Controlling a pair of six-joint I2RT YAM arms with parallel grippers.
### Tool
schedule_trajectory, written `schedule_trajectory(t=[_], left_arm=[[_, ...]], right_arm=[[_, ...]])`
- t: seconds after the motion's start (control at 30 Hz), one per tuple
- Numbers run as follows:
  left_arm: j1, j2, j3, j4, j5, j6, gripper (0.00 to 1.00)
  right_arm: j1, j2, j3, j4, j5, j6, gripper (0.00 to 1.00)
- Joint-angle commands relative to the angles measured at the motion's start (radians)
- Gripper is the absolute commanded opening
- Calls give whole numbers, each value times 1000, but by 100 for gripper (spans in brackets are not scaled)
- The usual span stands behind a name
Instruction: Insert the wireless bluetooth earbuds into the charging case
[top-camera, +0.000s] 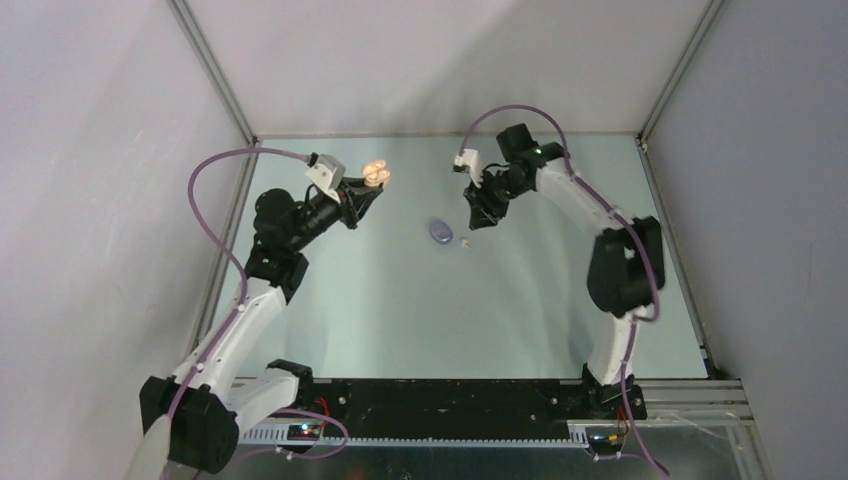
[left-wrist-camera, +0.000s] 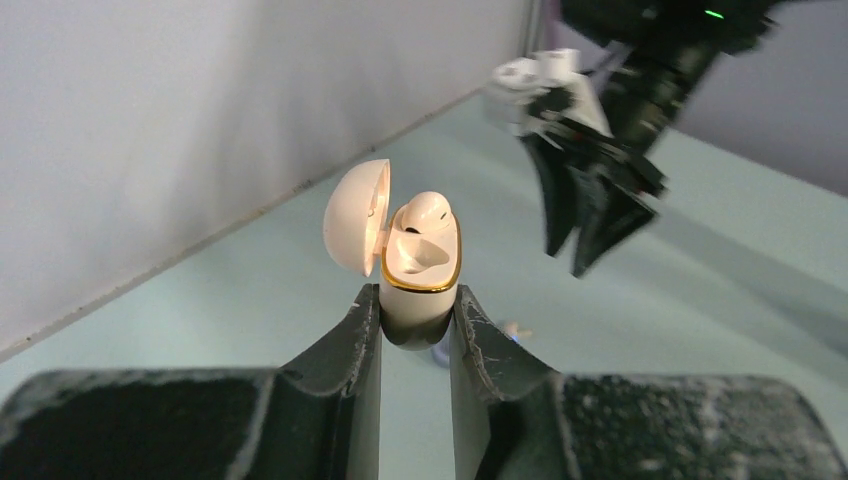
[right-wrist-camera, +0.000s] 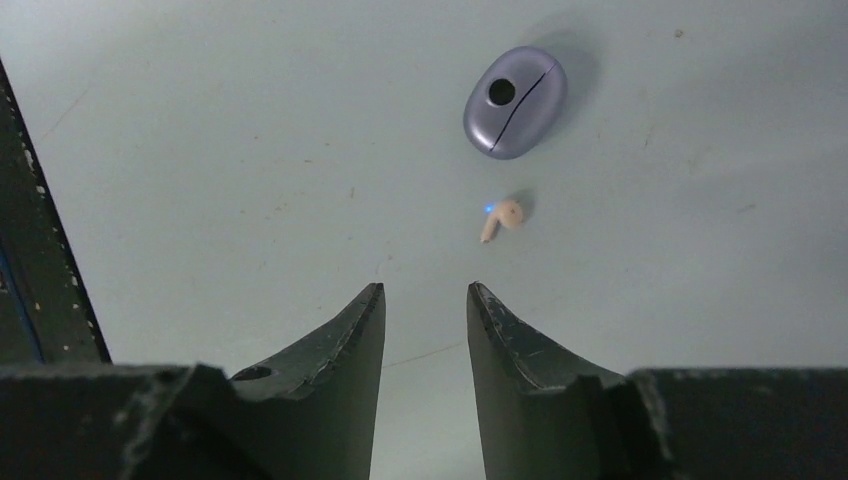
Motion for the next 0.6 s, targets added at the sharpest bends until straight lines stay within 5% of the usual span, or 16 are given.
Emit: schedule_trajectory(t=[0.0, 0.2, 0.57], left_arm=[[28, -50, -3, -150, 144, 85, 0], [35, -96, -1, -302, 166, 194, 0], [38, -110, 0, -363, 139, 224, 0]], right_arm=[[-11, 213, 264, -320, -81, -134, 39], [-20, 477, 589, -429, -50, -120, 38], [18, 585, 609, -426, 90, -103, 42]])
